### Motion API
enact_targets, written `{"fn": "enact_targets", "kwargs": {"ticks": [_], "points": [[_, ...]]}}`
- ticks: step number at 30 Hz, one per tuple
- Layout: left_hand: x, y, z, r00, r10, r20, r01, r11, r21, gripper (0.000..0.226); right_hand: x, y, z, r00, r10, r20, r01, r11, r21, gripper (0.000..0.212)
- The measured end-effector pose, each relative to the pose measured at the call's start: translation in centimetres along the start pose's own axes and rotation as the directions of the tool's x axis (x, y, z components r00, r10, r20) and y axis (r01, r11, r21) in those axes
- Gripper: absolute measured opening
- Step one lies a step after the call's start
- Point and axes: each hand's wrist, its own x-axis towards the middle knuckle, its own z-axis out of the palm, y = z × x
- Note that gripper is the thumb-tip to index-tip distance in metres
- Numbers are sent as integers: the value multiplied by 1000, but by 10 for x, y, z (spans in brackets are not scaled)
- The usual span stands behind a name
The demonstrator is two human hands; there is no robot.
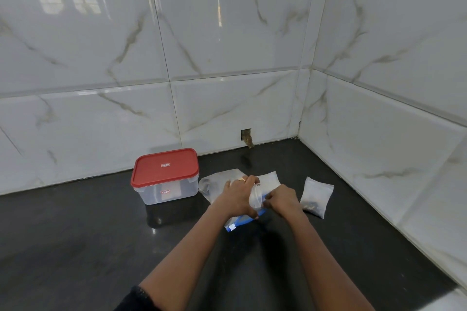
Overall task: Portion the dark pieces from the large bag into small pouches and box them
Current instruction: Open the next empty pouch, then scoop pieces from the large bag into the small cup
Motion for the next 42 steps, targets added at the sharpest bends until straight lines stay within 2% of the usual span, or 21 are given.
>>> {"fn": "enact_targets", "kwargs": {"ticks": [2,4,6,8,9,11,13,16,19,22,25,26,28,30,31,33,36,39,42], "points": [[0,-2,-5,998,-17,-65,11,996,-85,74,-1,-3,-1,994,-101,-48,103,994,41,33],[0,-5,-14,989,-51,-141,23,981,-195,67,-5,-8,2,963,-235,-130,238,971,5,32],[-1,-6,-25,973,-95,-209,25,950,-313,63,-11,-14,9,883,-436,-175,413,898,-155,29],[-2,-8,-34,956,-147,-256,35,918,-395,63,-14,-21,19,783,-610,-119,552,771,-318,30],[-2,-9,-37,949,-164,-269,43,913,-405,64,-14,-25,24,761,-645,-63,580,721,-378,32],[-1,-13,-41,943,-172,-286,46,916,-399,63,-10,-37,28,774,-629,74,571,643,-510,40],[-1,-17,-45,942,-169,-290,36,910,-412,61,-3,-48,28,832,-511,218,524,592,-613,47],[-4,-21,-56,930,-169,-326,13,902,-432,60,3,-63,21,886,-358,294,459,586,-668,44],[-5,-24,-68,892,-173,-417,-37,893,-449,56,7,-77,8,886,-448,121,408,630,-660,33],[-4,-24,-72,870,-191,-454,-55,878,-476,55,9,-90,-9,831,-549,-93,378,680,-629,31],[-2,-21,-72,889,-163,-428,-34,908,-417,48,9,-98,-21,794,-578,-187,369,704,-607,32],[-1,-21,-72,879,-169,-445,-32,912,-408,47,10,-98,-22,791,-574,-212,364,719,-592,33],[1,-22,-77,815,-222,-535,-39,900,-433,47,12,-93,-21,775,-573,-265,369,751,-547,32],[3,-23,-81,747,-256,-614,-46,900,-433,50,12,-88,-18,759,-581,-293,389,766,-513,33],[4,-23,-81,744,-262,-615,-33,905,-425,51,12,-84,-16,765,-578,-283,390,766,-511,36],[3,-25,-76,769,-264,-582,-11,905,-426,50,12,-79,-11,791,-552,-264,388,786,-481,35],[0,-27,-65,775,-272,-570,-20,892,-452,49,21,-74,0,776,-553,-303,417,810,-411,30],[-3,-30,-57,811,-299,-503,26,877,-479,53,24,-67,16,821,-532,-206,421,808,-411,27],[-4,-29,-55,816,-281,-505,18,886,-463,53,25,-64,19,798,-527,-294,435,840,-324,20]]}}
